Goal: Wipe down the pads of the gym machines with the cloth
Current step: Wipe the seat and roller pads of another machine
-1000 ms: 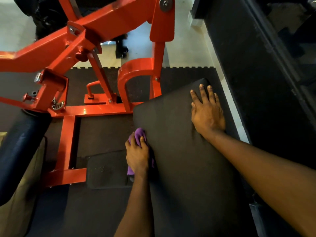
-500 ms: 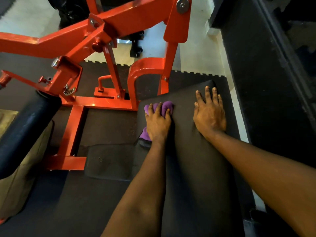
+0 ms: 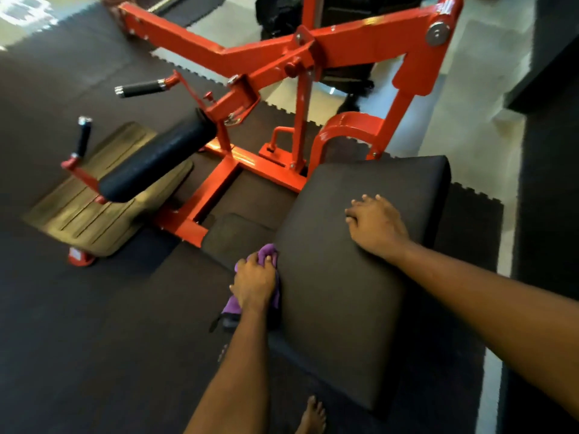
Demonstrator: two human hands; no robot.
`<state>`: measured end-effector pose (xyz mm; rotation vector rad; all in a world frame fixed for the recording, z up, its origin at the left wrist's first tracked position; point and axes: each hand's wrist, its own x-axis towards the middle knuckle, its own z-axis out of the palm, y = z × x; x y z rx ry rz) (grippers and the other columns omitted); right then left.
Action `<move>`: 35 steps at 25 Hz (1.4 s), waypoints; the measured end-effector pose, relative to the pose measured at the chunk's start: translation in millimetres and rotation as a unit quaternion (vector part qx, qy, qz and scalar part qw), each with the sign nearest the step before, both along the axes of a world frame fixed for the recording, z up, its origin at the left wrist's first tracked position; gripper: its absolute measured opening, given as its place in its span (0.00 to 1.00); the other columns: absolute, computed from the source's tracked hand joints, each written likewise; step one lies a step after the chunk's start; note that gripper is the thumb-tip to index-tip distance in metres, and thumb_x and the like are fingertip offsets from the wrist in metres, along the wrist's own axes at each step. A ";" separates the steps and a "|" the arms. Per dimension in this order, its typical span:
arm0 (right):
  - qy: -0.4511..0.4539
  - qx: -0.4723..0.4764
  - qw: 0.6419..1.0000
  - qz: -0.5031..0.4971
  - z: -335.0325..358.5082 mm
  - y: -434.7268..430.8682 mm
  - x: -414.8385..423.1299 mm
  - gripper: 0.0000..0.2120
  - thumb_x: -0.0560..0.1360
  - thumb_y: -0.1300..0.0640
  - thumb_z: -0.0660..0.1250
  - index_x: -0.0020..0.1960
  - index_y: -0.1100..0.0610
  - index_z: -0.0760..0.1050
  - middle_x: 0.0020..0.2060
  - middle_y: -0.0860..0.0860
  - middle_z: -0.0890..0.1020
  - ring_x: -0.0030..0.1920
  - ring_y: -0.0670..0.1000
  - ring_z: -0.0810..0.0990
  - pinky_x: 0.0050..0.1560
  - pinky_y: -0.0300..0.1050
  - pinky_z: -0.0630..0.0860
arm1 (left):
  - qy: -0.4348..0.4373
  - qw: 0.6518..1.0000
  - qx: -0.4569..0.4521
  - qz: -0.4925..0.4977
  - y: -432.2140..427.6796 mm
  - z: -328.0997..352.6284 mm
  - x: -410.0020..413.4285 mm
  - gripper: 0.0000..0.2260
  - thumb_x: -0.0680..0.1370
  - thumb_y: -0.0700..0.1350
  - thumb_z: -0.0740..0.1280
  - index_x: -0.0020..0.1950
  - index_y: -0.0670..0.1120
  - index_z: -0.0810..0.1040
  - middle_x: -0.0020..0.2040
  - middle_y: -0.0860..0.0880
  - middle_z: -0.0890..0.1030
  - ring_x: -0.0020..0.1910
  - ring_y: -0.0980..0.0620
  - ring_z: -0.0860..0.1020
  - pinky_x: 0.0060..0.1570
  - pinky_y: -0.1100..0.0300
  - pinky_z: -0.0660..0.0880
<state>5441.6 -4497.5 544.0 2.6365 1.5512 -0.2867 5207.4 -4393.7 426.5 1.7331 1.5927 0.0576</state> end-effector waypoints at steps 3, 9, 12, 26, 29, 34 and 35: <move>0.008 -0.035 0.997 0.069 -13.2 -33.5 -70.9 0.22 0.82 0.51 0.56 0.73 0.52 0.73 0.75 0.52 0.71 0.77 0.55 0.65 0.77 0.54 0.55 | 0.000 0.998 0.061 -0.009 -41.2 15.2 -25.8 0.17 0.83 0.53 0.53 0.62 0.49 0.78 0.61 0.47 0.78 0.63 0.44 0.73 0.59 0.50 0.73; -0.017 -0.039 0.998 0.050 -20.3 -35.0 -86.2 0.26 0.79 0.54 0.53 0.75 0.58 0.70 0.76 0.54 0.70 0.77 0.54 0.65 0.78 0.54 0.55 | -0.088 0.994 0.059 -0.037 -55.4 43.8 26.6 0.17 0.81 0.53 0.55 0.57 0.47 0.80 0.59 0.47 0.76 0.58 0.46 0.77 0.56 0.51 0.73; -0.024 -0.037 0.998 0.046 -22.4 -32.0 -89.3 0.24 0.81 0.55 0.57 0.76 0.57 0.68 0.77 0.53 0.69 0.78 0.53 0.63 0.78 0.53 0.54 | -0.107 0.989 0.086 -0.045 -34.9 26.4 8.4 0.13 0.81 0.53 0.62 0.57 0.48 0.81 0.59 0.47 0.77 0.57 0.45 0.77 0.54 0.51 0.75; -0.049 -0.024 0.998 0.045 -23.8 -35.4 -90.7 0.23 0.83 0.55 0.54 0.76 0.56 0.68 0.76 0.51 0.69 0.78 0.51 0.63 0.79 0.51 0.54 | -0.164 0.981 0.095 -0.044 -47.8 24.1 -39.8 0.11 0.81 0.48 0.66 0.59 0.44 0.81 0.61 0.44 0.79 0.57 0.42 0.79 0.55 0.52 0.73; -0.058 -0.020 0.997 0.044 -24.3 -35.8 -90.3 0.23 0.82 0.55 0.55 0.75 0.57 0.70 0.75 0.52 0.70 0.78 0.52 0.64 0.79 0.52 0.55 | -0.197 0.971 0.074 -0.110 -39.8 29.7 -14.6 0.18 0.80 0.55 0.65 0.67 0.50 0.77 0.68 0.46 0.76 0.64 0.44 0.76 0.64 0.53 0.71; -0.056 -0.014 0.997 0.043 -26.1 -35.1 -89.1 0.23 0.83 0.55 0.54 0.76 0.55 0.69 0.76 0.50 0.69 0.78 0.50 0.63 0.79 0.50 0.53 | -0.073 0.996 0.034 -0.023 -42.7 -0.4 -69.2 0.26 0.76 0.64 0.63 0.73 0.62 0.68 0.76 0.52 0.66 0.72 0.46 0.69 0.71 0.35 0.61; -0.056 -0.012 0.997 0.044 -26.1 -34.9 -89.9 0.23 0.83 0.54 0.54 0.76 0.54 0.69 0.76 0.50 0.69 0.78 0.50 0.62 0.79 0.50 0.52 | -0.129 0.991 0.024 0.021 -47.0 -8.0 -87.0 0.24 0.76 0.62 0.64 0.71 0.60 0.70 0.73 0.51 0.69 0.69 0.45 0.72 0.68 0.38 0.66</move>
